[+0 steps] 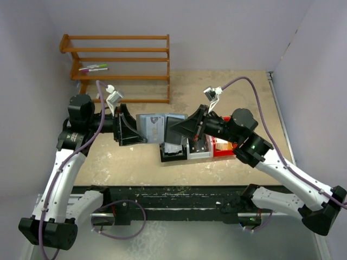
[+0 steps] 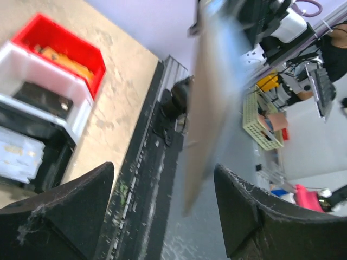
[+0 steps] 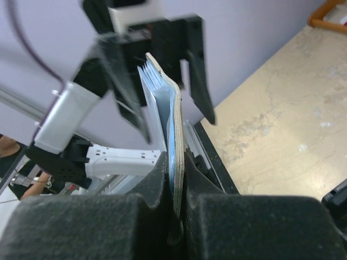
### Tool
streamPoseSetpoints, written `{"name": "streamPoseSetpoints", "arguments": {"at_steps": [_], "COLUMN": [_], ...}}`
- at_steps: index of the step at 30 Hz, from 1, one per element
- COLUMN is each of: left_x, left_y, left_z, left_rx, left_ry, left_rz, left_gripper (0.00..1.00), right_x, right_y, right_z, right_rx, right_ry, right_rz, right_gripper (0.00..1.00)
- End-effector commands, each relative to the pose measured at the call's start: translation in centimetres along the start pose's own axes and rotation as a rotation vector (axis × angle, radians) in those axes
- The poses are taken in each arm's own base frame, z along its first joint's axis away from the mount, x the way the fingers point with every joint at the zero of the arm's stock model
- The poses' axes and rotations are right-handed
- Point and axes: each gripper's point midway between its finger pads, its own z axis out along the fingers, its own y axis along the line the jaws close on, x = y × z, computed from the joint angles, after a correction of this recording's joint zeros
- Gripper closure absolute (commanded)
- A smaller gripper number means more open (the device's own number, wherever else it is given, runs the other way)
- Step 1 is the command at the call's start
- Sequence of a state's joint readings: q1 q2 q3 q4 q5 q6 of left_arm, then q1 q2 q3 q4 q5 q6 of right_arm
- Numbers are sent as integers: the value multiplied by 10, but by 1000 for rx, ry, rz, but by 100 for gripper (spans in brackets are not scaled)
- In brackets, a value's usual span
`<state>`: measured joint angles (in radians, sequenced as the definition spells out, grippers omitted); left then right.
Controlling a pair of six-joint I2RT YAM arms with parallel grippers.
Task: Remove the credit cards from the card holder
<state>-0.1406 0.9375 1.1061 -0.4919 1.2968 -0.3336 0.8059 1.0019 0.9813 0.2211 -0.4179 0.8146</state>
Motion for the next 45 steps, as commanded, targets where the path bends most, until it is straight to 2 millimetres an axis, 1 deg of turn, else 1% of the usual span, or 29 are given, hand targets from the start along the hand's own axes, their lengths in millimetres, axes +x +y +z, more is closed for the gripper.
{"name": "streamPoseSetpoints", "arguments": {"at_steps": [1,6,10,15,18,21,24,29,32,34,35,37,38,41,43,45], "left_x": [0,-6,-8,-4,-6,-9,-9,-10,-9,-6,-4,-1,0,-1,-2,-4], "left_y": [-8,-26,-35,-40,-34,-24,-18,-14,-12,-8,-6,-2,-1,-1,-1,1], "left_z": [3,1,-2,-3,-2,1,3,4,5,6,6,6,6,6,5,6], "left_rx": [107,159,169,176,157,134,126,128,128,122,118,101,94,90,87,71], "left_ry": [-28,-52,-53,-46,-60,-78,-82,-89,-85,-74,-66,-54,-46,-43,-42,-45], "left_rz": [-59,-15,12,36,27,-7,-33,-60,-76,-97,-91,-96,-105,-90,-88,-88], "left_gripper": [23,23,22,19,21,29,39,52,65,75,80,89,93,95,96,96], "right_x": [-35,-31,-27,-25,-23,-21,-7,0,12,10,10,11,11,5,-8,-22], "right_y": [36,37,32,30,32,34,24,15,8,8,7,3,-1,-20,-37,-53], "right_z": [-10,-7,0,4,5,7,10,13,13,13,13,12,12,6,-6,-23], "right_rx": [-73,-100,-101,-105,-119,-144,-142,-131,-117,-122,-117,-104,-87,-15,55,124], "right_ry": [-100,-88,-71,-63,-54,-44,-14,-1,38,20,16,19,23,21,0,-33], "right_rz": [-51,-38,-20,-7,0,11,33,41,68,81,80,75,73,75,80,66], "right_gripper": [100,100,100,100,100,100,100,100,100,100,98,80,73,49,41,36]}}
